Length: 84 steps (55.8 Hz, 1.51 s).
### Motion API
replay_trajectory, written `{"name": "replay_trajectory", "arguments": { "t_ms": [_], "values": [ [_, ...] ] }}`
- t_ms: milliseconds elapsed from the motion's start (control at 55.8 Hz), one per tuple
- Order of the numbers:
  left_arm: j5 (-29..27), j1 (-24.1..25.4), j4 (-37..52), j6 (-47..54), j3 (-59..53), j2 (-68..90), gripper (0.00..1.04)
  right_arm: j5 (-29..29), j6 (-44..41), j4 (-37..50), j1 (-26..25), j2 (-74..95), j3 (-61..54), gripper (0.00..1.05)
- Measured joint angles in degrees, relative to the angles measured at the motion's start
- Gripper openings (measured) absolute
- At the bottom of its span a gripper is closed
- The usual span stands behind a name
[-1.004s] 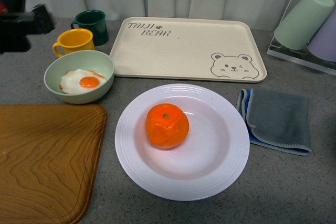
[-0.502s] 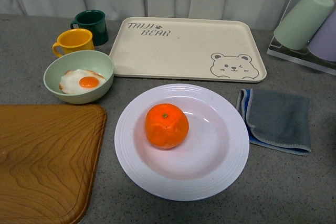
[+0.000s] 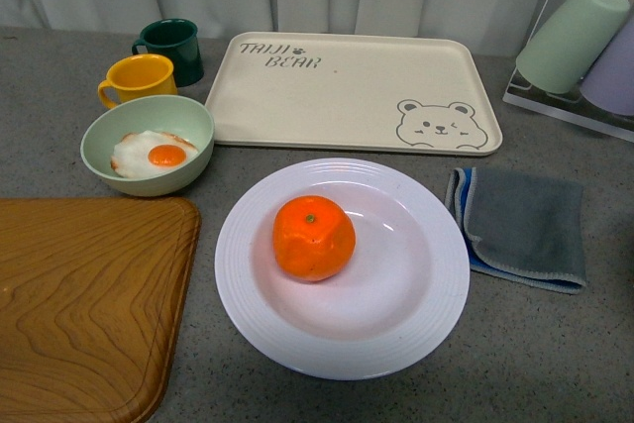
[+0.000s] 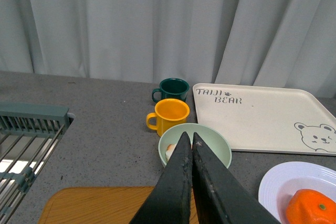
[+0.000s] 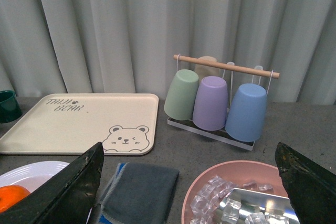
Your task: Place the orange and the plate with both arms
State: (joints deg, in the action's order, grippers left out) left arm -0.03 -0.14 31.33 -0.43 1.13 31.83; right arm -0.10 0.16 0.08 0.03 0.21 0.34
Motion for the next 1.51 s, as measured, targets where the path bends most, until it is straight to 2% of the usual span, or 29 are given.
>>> {"name": "replay_trajectory", "arguments": {
  "t_ms": [430,951,1022,1058,1256,1507],
  "values": [
    [0.0,0.0,-12.2,0.0,0.0,-12.9,0.04,0.0,0.0,0.0,0.0,0.0,0.0,0.95],
    [0.0,0.0,-21.4,0.0,0.0,-22.1,0.04,0.0,0.0,0.0,0.0,0.0,0.0,0.95],
    [0.0,0.0,-29.6,0.0,0.0,-28.2,0.04,0.0,0.0,0.0,0.0,0.0,0.0,0.95],
    [0.0,0.0,-30.7,0.0,0.0,-30.0,0.04,0.0,0.0,0.0,0.0,0.0,0.0,0.95],
    [0.0,0.0,-31.2,0.0,0.0,-31.5,0.04,0.0,0.0,0.0,0.0,0.0,0.0,0.95],
    [0.0,0.0,-31.2,0.0,0.0,-31.6,0.51,0.0,0.0,0.0,0.0,0.0,0.0,0.95]
  ]
}}
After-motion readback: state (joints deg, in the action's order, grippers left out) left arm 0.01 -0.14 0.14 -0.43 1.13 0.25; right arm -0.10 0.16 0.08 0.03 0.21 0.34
